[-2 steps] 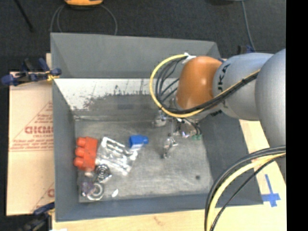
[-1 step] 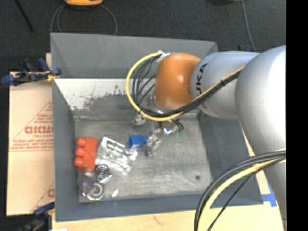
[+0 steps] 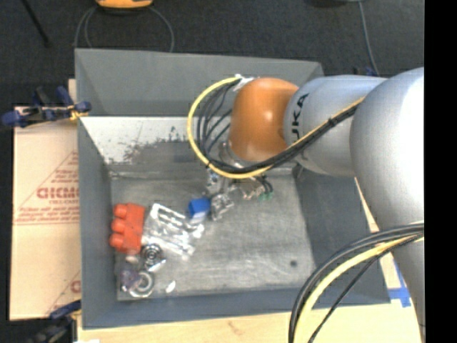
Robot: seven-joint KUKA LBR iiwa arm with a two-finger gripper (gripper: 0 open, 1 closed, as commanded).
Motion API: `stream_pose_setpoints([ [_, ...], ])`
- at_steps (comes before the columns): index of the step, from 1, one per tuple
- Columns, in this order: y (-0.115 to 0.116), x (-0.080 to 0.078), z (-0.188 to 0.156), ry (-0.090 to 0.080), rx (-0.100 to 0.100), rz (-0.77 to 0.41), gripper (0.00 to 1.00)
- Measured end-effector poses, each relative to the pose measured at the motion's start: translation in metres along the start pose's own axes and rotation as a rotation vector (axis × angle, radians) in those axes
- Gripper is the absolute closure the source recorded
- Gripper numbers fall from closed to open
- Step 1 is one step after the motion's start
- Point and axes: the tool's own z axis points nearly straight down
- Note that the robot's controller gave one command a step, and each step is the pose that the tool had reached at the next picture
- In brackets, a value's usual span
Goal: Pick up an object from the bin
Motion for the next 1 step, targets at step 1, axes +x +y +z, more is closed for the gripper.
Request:
stream_pose_setpoints([
  [1, 0.0234, -0.0220, -0.1564, 0.005, -0.004, -0.202, 1.00],
])
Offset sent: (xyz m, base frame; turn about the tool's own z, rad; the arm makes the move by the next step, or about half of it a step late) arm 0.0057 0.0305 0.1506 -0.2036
